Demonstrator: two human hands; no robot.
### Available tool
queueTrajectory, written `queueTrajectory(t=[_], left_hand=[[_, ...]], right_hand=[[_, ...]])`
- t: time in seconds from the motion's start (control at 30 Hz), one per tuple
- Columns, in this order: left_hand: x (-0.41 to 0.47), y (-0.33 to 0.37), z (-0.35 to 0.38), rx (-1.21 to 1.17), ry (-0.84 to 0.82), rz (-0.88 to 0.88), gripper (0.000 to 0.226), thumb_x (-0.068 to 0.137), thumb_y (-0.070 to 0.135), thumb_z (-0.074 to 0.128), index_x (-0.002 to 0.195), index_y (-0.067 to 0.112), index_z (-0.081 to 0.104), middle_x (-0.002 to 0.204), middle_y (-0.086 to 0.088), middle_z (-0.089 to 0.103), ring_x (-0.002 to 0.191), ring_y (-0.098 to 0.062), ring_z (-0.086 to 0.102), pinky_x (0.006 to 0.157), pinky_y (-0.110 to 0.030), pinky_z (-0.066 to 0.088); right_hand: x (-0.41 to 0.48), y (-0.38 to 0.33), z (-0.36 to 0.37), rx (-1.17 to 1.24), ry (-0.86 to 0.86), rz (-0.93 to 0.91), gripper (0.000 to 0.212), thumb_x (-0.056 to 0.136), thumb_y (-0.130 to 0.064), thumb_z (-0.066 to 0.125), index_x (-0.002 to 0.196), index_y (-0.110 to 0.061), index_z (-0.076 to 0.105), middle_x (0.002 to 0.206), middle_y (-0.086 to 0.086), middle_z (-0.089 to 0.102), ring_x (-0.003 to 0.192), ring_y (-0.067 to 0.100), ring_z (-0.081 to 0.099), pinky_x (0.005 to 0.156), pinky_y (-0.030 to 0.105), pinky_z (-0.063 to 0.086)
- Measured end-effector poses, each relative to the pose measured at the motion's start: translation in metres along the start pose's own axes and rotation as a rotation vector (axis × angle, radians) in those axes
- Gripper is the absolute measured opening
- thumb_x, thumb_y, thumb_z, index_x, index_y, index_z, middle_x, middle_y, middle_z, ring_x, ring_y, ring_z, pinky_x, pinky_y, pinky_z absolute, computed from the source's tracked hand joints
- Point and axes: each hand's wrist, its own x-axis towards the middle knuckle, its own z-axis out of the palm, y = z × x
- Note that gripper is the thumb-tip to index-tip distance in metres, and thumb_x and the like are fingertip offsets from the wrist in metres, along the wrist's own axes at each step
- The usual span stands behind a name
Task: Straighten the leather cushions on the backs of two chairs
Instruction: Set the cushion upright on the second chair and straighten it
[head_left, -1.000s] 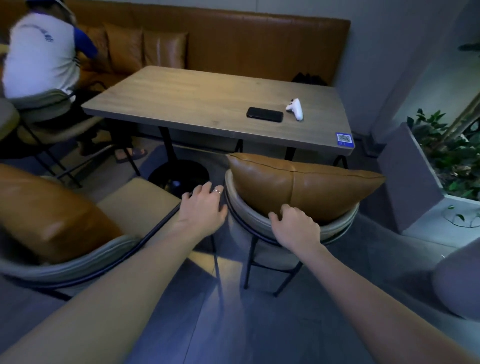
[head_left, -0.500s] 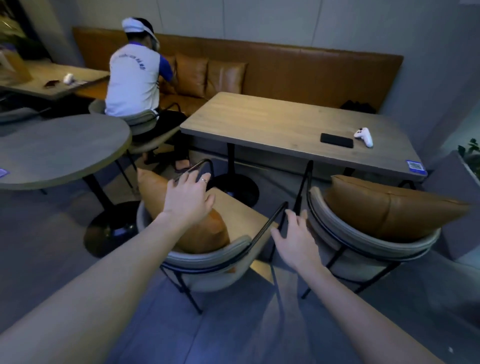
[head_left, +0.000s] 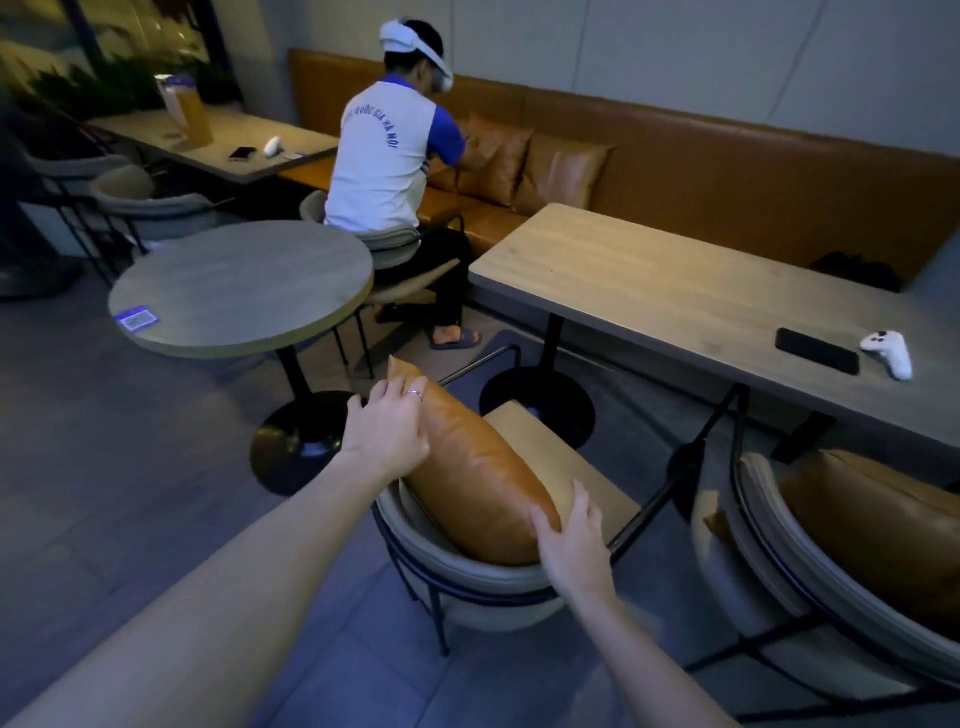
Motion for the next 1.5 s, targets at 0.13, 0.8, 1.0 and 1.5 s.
queueTrajectory(t=[0.13, 0.8, 1.0, 1.5], left_hand=[[0.025, -0.009, 0.014, -0.017, -0.065, -0.04, 0.064, 0.087, 0.029, 0.055, 0.147, 0.014, 0.036, 0.148, -0.011, 0.043, 0.136, -0.033, 0.039, 0.105, -0.055, 0.037], [0.117, -0.125, 0.115, -0.248, -0.468, -0.197, 0.089, 0.078, 0.047, 0.057, 0.154, 0.016, 0.024, 0.142, -0.019, 0.048, 0.126, -0.042, 0.049, 0.098, -0.052, 0.046], [0.116, -0.126, 0.141, -0.515, -0.527, -0.233, 0.095, 0.083, 0.034, 0.071, 0.157, 0.013, 0.017, 0.149, -0.018, 0.046, 0.13, -0.041, 0.049, 0.099, -0.044, 0.045], [0.12, -0.116, 0.184, -0.909, -0.572, -0.581, 0.072, 0.088, 0.018, 0.073, 0.146, 0.017, 0.031, 0.114, -0.016, 0.056, 0.092, -0.039, 0.06, 0.074, -0.05, 0.057]], right_hand=[[0.02, 0.004, 0.01, 0.074, 0.045, 0.062, 0.07, 0.104, -0.055, 0.039, 0.164, -0.024, 0.019, 0.166, 0.013, 0.03, 0.137, 0.04, 0.05, 0.108, 0.051, 0.043], [0.017, 0.029, 0.079, 0.741, 0.595, 0.565, 0.057, 0.107, -0.046, 0.037, 0.159, -0.023, 0.036, 0.16, 0.008, 0.044, 0.144, 0.031, 0.043, 0.12, 0.054, 0.033], [-0.002, 0.043, 0.112, 0.68, 0.484, 0.719, 0.076, 0.1, -0.018, 0.051, 0.166, -0.028, 0.015, 0.169, 0.012, 0.028, 0.151, 0.039, 0.031, 0.119, 0.059, 0.03], [0.019, 0.03, 0.145, 0.83, 0.284, 0.791, 0.122, 0.063, -0.018, 0.086, 0.155, -0.041, 0.009, 0.144, 0.005, 0.049, 0.117, 0.036, 0.057, 0.073, 0.047, 0.055]])
